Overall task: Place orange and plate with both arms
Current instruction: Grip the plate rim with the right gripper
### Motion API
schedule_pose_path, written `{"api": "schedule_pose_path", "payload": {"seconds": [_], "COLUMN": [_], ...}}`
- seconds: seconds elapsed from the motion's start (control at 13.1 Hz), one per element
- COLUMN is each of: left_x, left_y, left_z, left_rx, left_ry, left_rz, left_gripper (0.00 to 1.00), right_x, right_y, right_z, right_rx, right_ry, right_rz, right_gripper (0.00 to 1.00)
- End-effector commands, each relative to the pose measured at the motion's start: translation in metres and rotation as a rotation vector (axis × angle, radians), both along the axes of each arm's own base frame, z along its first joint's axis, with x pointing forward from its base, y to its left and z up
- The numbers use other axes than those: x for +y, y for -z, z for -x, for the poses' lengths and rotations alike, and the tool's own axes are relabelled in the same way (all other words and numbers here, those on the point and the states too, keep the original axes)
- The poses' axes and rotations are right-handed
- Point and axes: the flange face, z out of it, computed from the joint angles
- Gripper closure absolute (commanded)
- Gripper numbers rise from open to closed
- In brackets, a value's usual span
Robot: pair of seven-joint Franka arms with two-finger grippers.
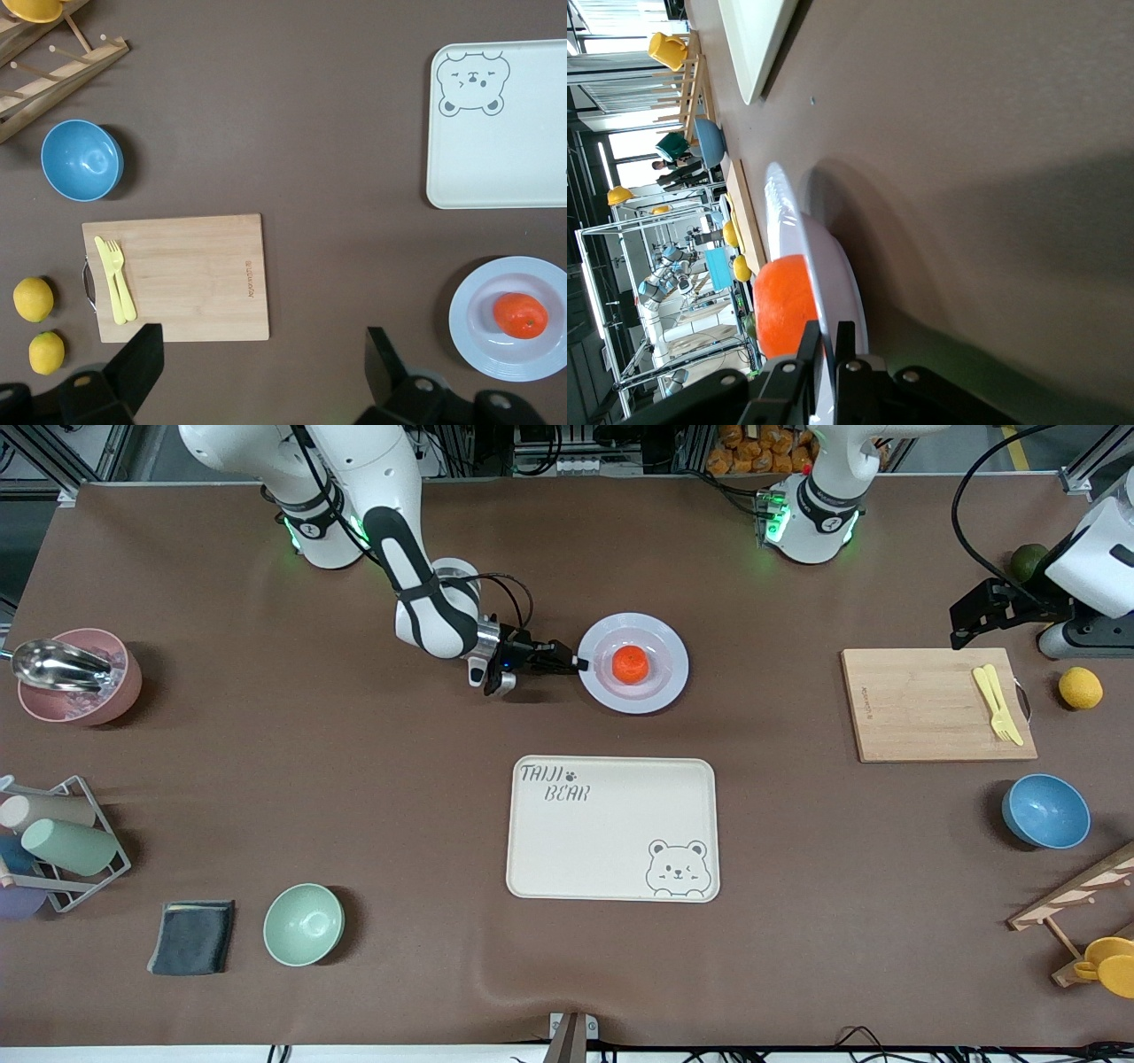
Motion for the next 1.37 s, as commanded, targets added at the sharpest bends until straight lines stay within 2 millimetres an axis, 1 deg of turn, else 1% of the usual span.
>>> {"api": "schedule_pose_path", "payload": {"seconds": [0.0,0.15,0.23,0.46,0.84,1.14,1.22,1.3], "left_x": [0.001,-0.001,-0.001,0.000,-0.001,-0.002,-0.002,-0.002], "left_y": [-0.006,-0.006,-0.006,-0.006,-0.007,-0.007,-0.007,-0.007], "left_z": [-0.003,-0.003,-0.003,-0.003,-0.003,-0.003,-0.003,-0.003], "left_rx": [-0.010,-0.009,-0.009,-0.009,-0.011,-0.011,-0.011,-0.011], "left_ry": [0.004,0.008,0.011,0.013,0.016,0.018,0.017,0.019], "left_rz": [0.028,0.028,0.028,0.028,0.026,0.028,0.026,0.026], "left_gripper": [0.00,0.00,0.00,0.00,0.00,0.00,0.00,0.00], "right_x": [0.009,0.009,0.010,0.019,0.027,0.025,0.020,0.022], "right_y": [0.001,-0.001,-0.006,-0.017,-0.045,-0.070,-0.080,-0.090], "right_z": [-0.002,-0.006,-0.009,-0.013,-0.026,-0.077,-0.100,-0.118], "right_rx": [-0.024,-0.027,-0.031,-0.024,-0.034,-0.044,-0.047,-0.044], "right_ry": [0.013,0.019,0.025,0.055,0.121,0.207,0.253,0.291], "right_rz": [-0.013,-0.021,-0.030,-0.146,-0.215,-0.233,-0.210,-0.186], "right_gripper": [1.00,1.00,1.00,1.00,1.00,1.00,1.00,1.00]}}
